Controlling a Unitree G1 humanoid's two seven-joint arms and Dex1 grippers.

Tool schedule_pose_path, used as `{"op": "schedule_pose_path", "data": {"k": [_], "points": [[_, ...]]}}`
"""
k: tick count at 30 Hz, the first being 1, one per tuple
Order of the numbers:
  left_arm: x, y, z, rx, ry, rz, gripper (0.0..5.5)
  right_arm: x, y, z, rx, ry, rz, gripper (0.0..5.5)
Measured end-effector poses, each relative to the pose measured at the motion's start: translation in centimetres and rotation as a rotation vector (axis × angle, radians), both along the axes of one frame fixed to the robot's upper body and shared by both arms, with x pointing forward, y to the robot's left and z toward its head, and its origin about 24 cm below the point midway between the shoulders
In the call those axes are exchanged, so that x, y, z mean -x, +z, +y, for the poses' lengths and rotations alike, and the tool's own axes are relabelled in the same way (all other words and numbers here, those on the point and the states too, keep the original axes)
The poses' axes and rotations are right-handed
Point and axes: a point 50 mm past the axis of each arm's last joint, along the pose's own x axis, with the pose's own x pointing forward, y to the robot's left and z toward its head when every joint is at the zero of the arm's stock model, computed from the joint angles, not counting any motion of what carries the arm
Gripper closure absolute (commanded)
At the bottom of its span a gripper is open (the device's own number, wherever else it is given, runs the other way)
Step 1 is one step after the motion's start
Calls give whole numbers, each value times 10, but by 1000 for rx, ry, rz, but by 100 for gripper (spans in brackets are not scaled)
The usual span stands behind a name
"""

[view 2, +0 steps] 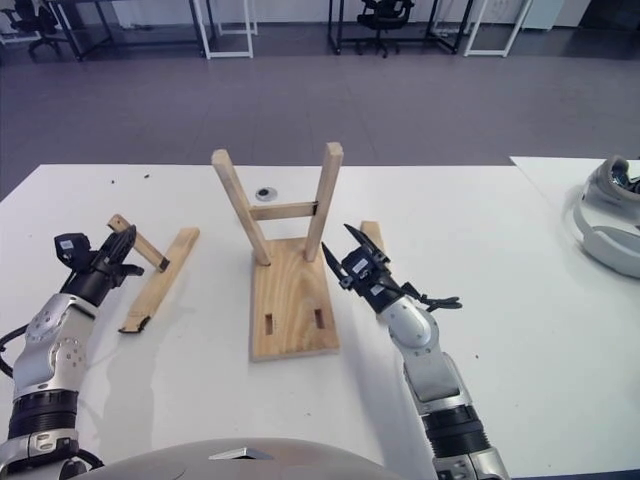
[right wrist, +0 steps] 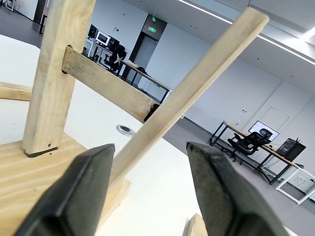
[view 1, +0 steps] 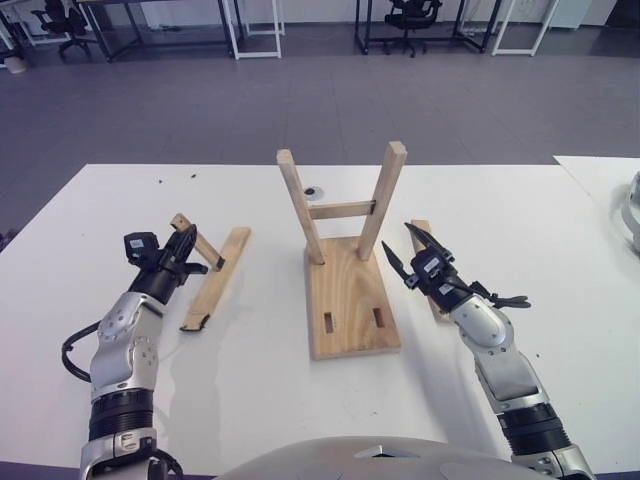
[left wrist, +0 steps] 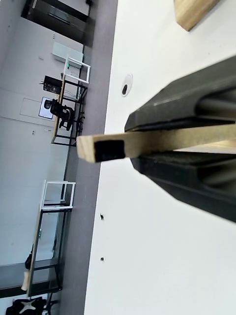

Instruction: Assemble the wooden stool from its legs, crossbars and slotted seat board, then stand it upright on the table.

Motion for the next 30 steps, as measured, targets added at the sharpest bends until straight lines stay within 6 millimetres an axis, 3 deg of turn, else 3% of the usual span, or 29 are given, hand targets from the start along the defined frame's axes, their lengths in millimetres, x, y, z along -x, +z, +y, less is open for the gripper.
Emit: {"op": "schedule_pose_path", "data": {"k": [8, 15, 21, 25, 30], "points": [[1, 0, 3, -133, -28, 40, 510, 2, 0, 5, 39, 22, -19, 279], [2, 9, -7, -5, -44, -24, 510, -1, 2, 8, 59, 38, -41, 279], [-2, 20, -9, -61, -106, 11, 381, -3, 1, 10, 67, 36, -52, 279], [15, 4, -7, -174, -135, 187, 317, -3, 1, 10, 61, 31, -61, 279], [36, -23, -5, -138, -148, 403, 205, -3, 2, 11, 62, 27, -73, 279]]}}
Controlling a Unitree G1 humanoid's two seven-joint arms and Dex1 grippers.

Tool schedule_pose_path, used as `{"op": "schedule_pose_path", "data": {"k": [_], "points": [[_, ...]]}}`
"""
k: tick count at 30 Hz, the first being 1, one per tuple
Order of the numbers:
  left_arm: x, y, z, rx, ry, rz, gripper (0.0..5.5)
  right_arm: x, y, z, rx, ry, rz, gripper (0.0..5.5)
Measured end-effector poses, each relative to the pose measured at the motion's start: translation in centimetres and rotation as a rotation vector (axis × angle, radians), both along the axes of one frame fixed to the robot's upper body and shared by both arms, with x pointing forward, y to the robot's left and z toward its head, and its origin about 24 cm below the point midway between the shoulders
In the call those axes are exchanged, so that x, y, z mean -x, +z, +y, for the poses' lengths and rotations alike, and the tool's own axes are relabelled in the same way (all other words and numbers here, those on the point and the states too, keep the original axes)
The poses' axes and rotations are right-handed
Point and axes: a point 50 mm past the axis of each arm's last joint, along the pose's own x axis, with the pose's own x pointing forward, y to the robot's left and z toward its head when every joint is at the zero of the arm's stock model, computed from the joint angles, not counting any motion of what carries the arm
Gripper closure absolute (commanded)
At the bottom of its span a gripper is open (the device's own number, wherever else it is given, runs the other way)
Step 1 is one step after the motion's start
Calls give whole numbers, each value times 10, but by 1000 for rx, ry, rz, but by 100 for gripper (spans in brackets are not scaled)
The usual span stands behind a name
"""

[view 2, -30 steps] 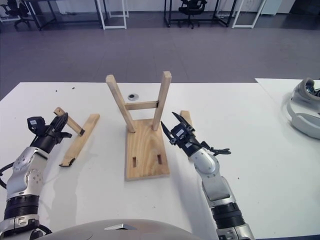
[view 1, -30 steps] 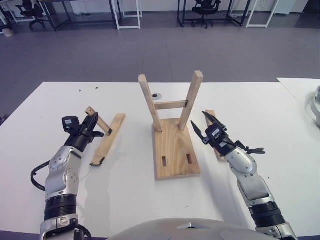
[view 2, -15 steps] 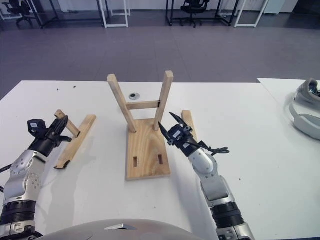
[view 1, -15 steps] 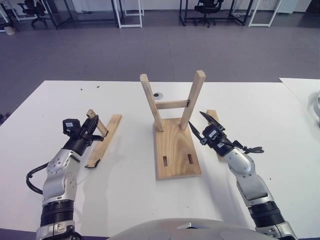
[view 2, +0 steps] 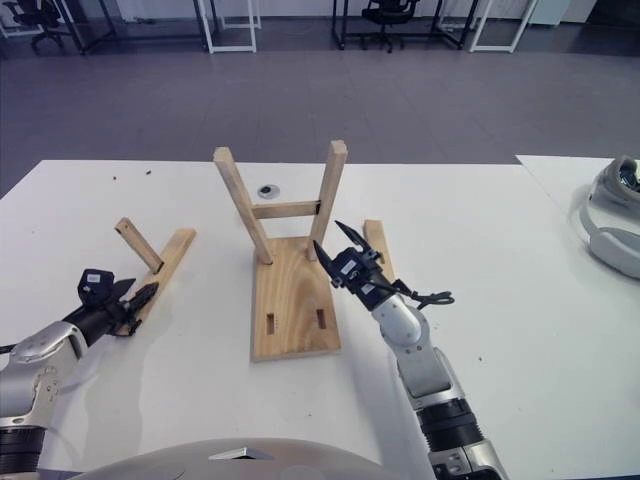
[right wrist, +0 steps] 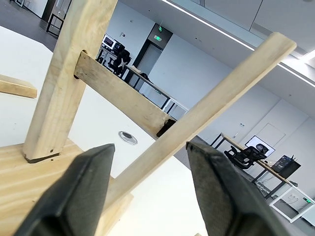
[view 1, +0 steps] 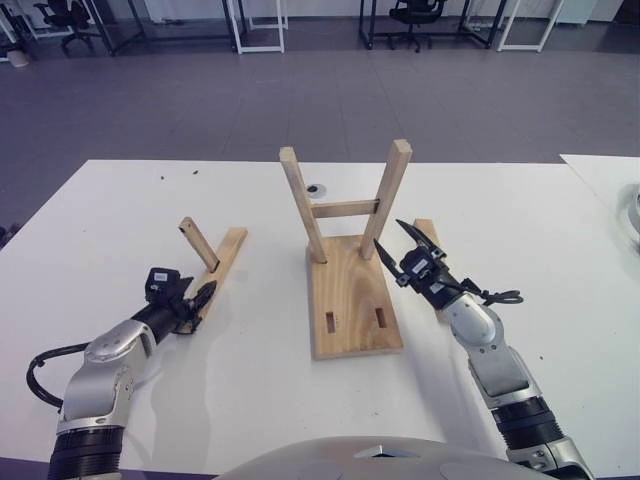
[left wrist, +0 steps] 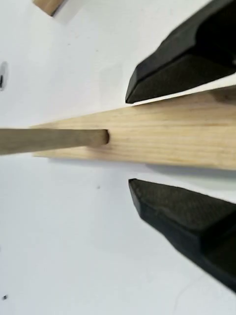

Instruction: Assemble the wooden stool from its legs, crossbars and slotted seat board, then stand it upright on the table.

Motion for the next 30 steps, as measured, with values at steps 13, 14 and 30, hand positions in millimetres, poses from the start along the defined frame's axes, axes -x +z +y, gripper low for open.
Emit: {"op": "schedule_pose_path", "data": {"k": [13, 14, 30], "points": [[1, -8, 5, -91, -47, 10, 249, 1, -2, 1, 33, 6, -5, 279], [1, -8, 5, -92, -48, -3, 267, 1, -2, 1, 34, 6, -5, 279], [-26, 106, 0, 76, -88, -588, 347, -36, 102, -18, -678, 32, 58, 279]]}}
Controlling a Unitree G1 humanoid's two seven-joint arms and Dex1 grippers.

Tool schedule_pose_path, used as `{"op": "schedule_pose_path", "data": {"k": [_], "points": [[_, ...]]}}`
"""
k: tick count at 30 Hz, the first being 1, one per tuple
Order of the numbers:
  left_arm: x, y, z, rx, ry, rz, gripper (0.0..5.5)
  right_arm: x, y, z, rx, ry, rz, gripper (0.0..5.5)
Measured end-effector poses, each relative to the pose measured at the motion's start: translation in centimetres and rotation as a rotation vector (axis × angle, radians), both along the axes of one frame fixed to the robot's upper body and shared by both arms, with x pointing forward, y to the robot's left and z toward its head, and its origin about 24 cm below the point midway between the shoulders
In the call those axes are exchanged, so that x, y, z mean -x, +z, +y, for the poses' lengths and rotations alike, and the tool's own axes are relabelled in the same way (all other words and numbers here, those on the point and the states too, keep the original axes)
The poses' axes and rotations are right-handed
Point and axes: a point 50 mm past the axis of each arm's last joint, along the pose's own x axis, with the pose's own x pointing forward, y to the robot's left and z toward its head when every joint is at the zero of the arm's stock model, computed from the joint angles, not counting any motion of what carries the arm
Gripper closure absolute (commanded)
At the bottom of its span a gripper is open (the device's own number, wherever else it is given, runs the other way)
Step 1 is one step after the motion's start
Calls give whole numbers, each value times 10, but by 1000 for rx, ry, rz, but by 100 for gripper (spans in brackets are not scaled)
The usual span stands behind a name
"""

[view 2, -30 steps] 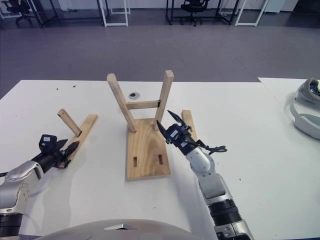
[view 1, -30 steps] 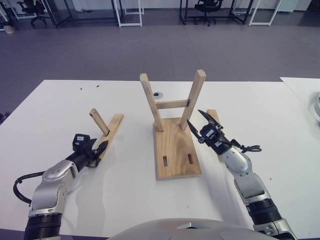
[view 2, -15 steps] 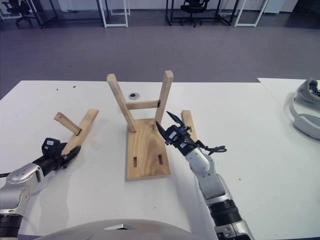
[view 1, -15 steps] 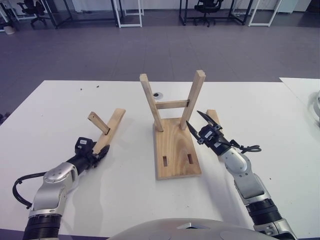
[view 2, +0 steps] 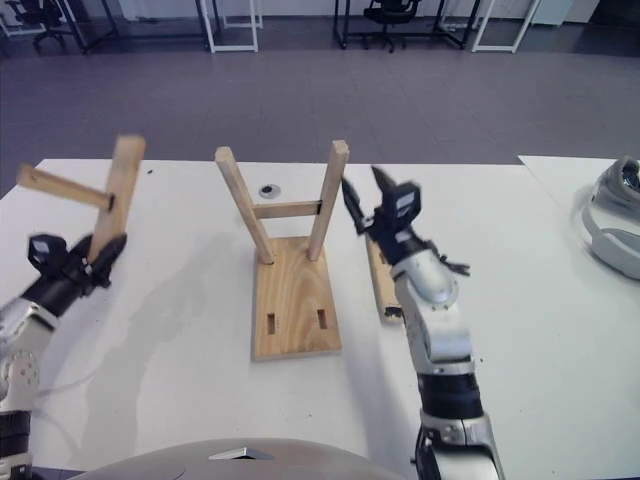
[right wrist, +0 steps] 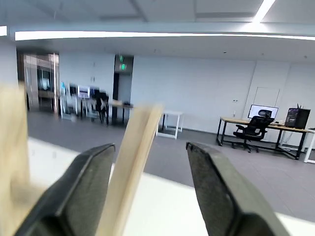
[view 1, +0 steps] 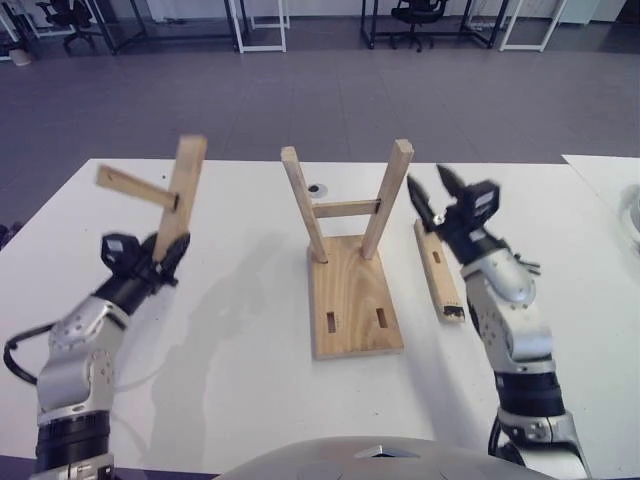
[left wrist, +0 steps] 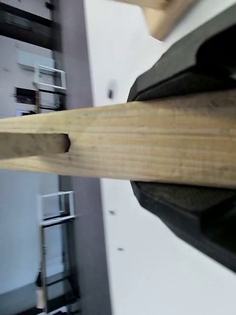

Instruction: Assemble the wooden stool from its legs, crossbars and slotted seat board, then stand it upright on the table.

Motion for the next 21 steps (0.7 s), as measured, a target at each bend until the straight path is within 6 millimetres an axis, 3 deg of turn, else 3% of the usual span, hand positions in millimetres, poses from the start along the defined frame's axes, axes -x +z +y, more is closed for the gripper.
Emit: {"op": "schedule_pose_path", "data": {"k": [3, 7, 10, 14, 21], "points": [[-9, 64, -42, -1, -163, -208, 347, -4, 69, 29, -269, 299, -66, 224], [-12, 87, -93, -55, -345, -245, 347, -5, 113, 56, -399, 506, -50, 220], [-13, 81, -116, -107, -421, -224, 347, -8, 112, 64, -461, 556, 11, 220], [-13, 73, -128, -148, -466, -206, 347, -10, 106, 70, -508, 592, 86, 220], [-11, 68, -133, -245, -511, -223, 347, -12, 94, 64, -635, 648, 235, 337]]}}
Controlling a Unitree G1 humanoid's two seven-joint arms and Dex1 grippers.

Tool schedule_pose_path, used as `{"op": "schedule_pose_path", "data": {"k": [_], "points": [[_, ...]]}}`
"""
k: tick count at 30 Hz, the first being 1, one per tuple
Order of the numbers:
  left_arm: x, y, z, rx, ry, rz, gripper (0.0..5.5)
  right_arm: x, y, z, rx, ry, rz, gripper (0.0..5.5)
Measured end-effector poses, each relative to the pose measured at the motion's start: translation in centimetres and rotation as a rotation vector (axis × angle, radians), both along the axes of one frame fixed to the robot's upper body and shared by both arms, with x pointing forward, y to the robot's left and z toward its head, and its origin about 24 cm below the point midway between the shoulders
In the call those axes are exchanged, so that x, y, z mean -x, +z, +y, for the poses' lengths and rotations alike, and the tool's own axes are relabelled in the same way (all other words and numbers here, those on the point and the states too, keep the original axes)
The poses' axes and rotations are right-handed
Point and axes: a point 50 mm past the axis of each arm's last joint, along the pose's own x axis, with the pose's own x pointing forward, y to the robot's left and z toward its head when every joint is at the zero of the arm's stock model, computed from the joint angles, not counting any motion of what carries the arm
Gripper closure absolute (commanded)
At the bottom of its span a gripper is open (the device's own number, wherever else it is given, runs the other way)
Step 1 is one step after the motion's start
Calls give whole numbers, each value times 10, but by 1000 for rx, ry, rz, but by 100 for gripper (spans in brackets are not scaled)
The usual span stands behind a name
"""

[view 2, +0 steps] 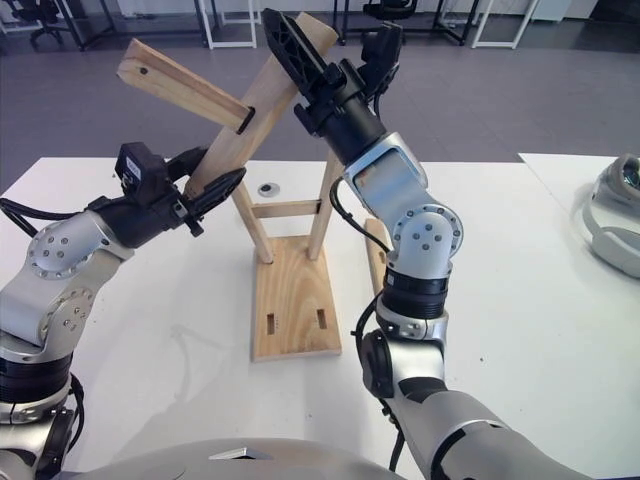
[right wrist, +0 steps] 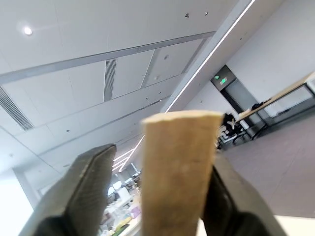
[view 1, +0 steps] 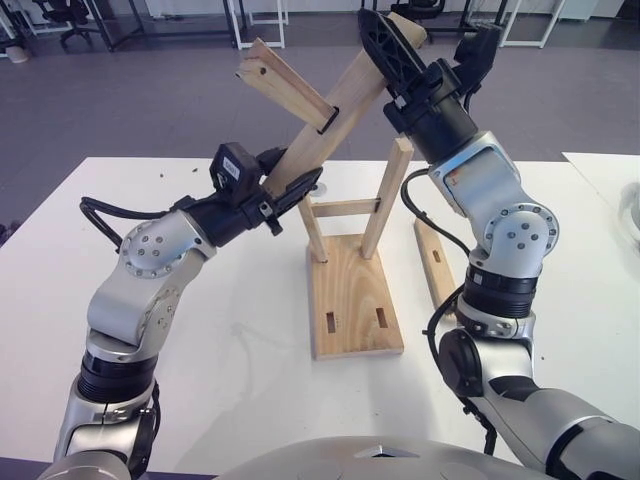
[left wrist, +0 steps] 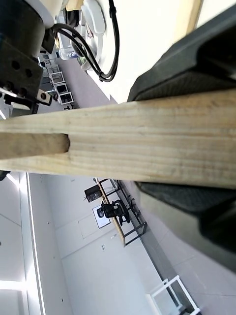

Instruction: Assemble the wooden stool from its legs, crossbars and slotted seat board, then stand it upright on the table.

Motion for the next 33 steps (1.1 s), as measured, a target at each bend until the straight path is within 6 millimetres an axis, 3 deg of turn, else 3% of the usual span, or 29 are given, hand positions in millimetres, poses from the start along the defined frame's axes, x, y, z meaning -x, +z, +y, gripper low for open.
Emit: {"op": "schedule_pose_path", "data": {"k": [3, 7, 8, 11, 14, 17, 20, 22, 33], "points": [[3, -13, -3, -32, -30, 41, 347, 4, -24, -7, 36, 14, 108, 389], [7, -24, -7, -69, -63, 70, 347, 14, -39, -16, 49, 11, 162, 441], [9, -30, -8, -72, -79, 93, 308, 19, -45, -19, 50, 0, 187, 441], [19, -44, -16, -64, -150, 151, 261, 29, -63, -28, 19, -47, 265, 447], [26, -61, -15, -70, -152, 214, 208, 55, -92, -50, 43, -187, 335, 447], [27, -81, -7, -71, -76, 274, 158, 89, -134, -81, 140, -366, 482, 447], [33, -101, 3, -95, 5, 328, 140, 114, -148, -108, 174, -508, 543, 447], [36, -114, 9, -136, 68, 365, 140, 118, -151, -115, 197, -562, 549, 447], [33, -124, 9, -154, 140, 363, 140, 114, -158, -119, 258, -668, 469, 444]]}}
